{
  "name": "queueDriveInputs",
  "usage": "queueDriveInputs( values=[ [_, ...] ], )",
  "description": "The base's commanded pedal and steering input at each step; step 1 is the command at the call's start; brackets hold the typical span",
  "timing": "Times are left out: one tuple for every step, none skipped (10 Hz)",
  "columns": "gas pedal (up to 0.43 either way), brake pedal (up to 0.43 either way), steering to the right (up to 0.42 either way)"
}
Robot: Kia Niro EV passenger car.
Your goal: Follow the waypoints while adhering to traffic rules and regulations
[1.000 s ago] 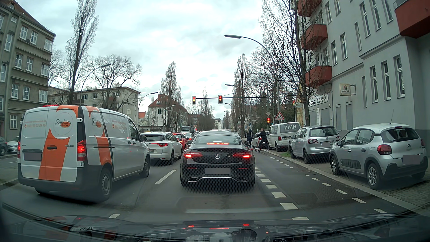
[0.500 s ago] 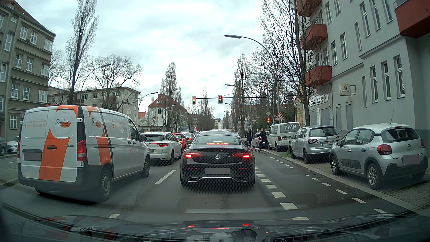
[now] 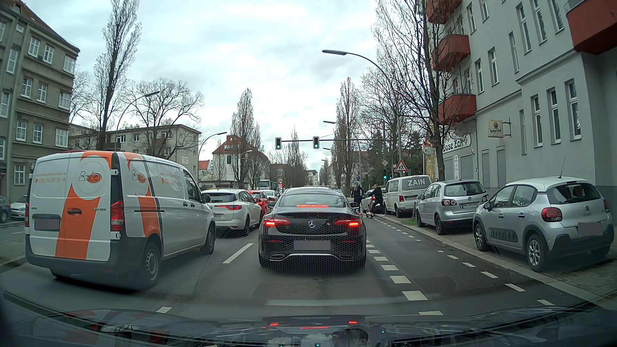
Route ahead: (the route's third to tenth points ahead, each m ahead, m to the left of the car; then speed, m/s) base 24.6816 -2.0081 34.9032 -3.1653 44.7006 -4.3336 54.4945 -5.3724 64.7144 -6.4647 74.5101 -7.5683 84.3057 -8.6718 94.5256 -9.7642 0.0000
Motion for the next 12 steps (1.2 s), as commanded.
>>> queueDriveInputs(
  values=[
    [0.000,0.433,-0.003],
    [0.000,0.427,-0.003],
    [0.000,0.427,-0.003],
    [0.000,0.433,-0.003],
    [0.000,0.433,-0.003],
    [0.000,0.427,-0.003],
    [0.000,0.427,-0.003],
    [0.000,0.427,-0.003],
    [0.000,0.427,-0.003],
    [0.000,0.433,-0.003],
    [0.000,0.427,-0.003],
    [0.000,0.427,-0.003]
  ],
)
